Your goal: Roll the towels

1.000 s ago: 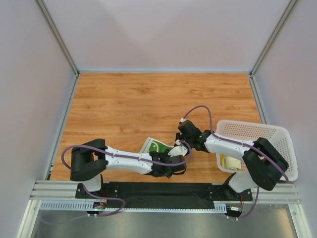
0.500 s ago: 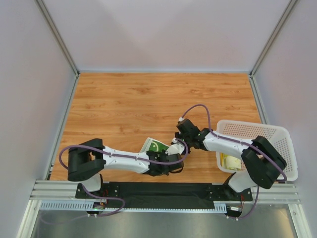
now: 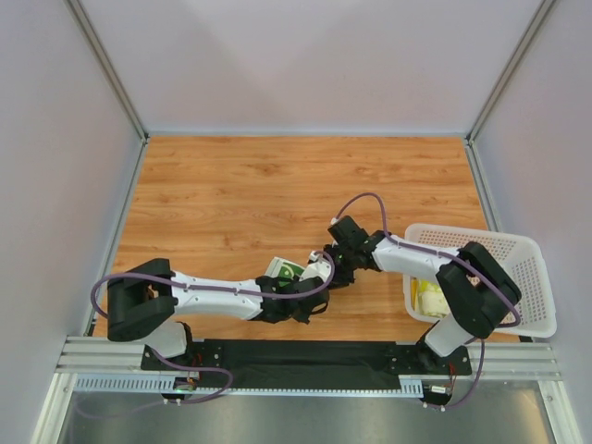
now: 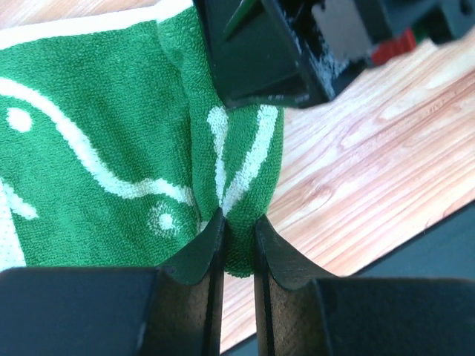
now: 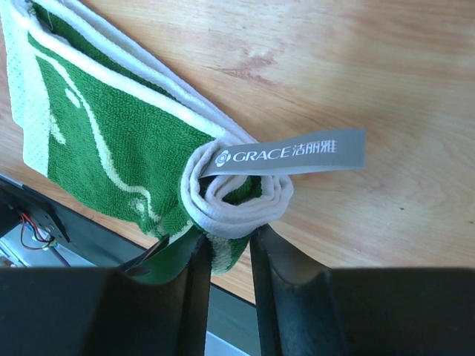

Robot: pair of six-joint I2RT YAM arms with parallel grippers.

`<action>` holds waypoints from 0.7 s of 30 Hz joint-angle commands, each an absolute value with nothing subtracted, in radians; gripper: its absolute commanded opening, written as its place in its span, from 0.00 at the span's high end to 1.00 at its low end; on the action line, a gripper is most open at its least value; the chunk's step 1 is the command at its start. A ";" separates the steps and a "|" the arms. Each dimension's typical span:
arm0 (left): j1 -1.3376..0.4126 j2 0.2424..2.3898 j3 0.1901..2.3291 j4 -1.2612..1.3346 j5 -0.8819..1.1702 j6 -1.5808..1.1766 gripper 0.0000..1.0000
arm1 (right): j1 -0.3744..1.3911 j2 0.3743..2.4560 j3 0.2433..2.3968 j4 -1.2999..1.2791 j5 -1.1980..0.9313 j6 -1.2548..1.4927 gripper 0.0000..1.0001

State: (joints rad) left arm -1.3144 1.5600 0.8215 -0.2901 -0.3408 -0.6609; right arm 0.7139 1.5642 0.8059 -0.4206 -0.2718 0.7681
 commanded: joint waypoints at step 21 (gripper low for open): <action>-1.207 1.295 0.669 -0.267 -0.124 -0.733 1.00 | 0.519 1.628 0.940 -0.575 -0.167 0.603 0.59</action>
